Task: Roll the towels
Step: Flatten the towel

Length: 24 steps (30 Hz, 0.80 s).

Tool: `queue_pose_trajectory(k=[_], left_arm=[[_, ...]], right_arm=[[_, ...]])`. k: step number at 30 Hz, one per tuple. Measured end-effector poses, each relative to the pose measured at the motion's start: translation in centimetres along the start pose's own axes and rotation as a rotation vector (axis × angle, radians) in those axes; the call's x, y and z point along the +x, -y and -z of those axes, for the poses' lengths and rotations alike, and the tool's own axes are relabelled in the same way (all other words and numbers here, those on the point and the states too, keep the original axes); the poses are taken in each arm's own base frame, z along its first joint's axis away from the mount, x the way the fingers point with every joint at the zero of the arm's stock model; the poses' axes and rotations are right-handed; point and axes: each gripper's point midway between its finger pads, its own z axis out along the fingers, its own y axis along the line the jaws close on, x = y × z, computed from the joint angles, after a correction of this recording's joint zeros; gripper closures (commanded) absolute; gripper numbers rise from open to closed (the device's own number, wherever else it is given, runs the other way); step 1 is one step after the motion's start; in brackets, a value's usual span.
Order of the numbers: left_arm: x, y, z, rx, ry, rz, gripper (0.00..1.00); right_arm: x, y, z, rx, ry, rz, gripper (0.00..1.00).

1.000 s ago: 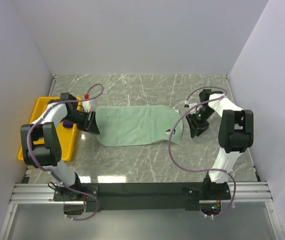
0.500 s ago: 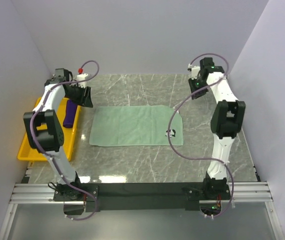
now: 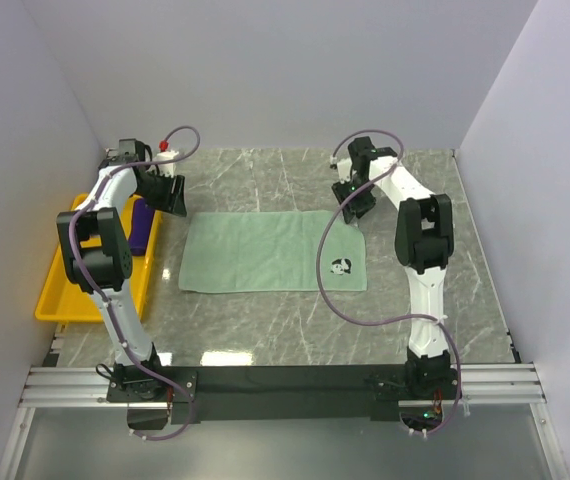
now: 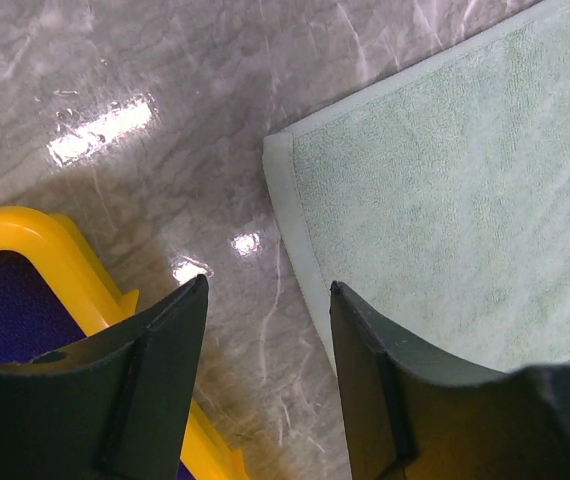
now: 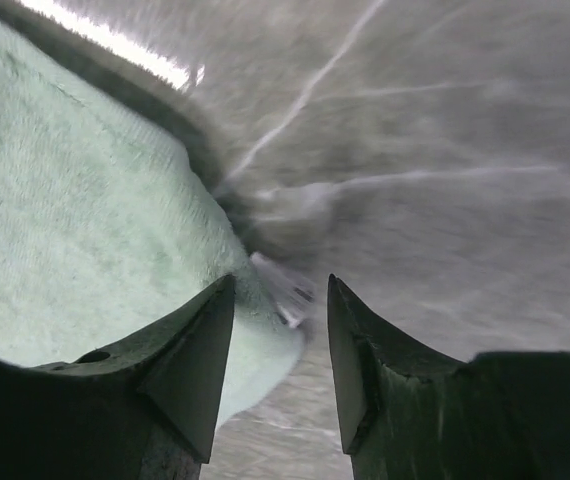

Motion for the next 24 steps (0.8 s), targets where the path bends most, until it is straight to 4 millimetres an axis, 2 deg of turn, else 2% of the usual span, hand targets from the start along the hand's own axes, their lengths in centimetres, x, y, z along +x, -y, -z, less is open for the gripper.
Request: queue_pose_trajectory(k=[4, 7, 8, 11, 17, 21, 24], left_arm=[[0.0, 0.0, 0.0, -0.003, 0.0, 0.006, 0.42], [0.0, -0.1, 0.0, -0.005, 0.001, 0.006, 0.42], [0.0, -0.1, 0.0, -0.005, 0.001, 0.006, 0.43], [-0.1, -0.1, 0.0, -0.007, 0.002, 0.007, 0.43], [0.0, -0.2, -0.3, -0.01, 0.006, 0.005, 0.43], [0.7, -0.2, -0.6, -0.006, -0.006, 0.012, 0.43], [1.1, -0.2, -0.7, -0.007, -0.015, 0.016, 0.43]], right_arm=[[1.6, -1.4, -0.7, -0.061, -0.049, -0.003, 0.5], [1.6, -2.1, -0.6, -0.092, -0.048, 0.0, 0.7], [1.6, -2.3, -0.6, -0.101, -0.046, 0.001, 0.84], [1.5, -2.8, -0.6, -0.125, -0.041, 0.0, 1.0], [2.1, -4.1, 0.7, -0.149, -0.013, 0.009, 1.0], [2.4, -5.8, 3.6, -0.122, 0.048, 0.061, 1.0], [2.3, -7.9, 5.6, -0.08, 0.108, 0.147, 1.0]])
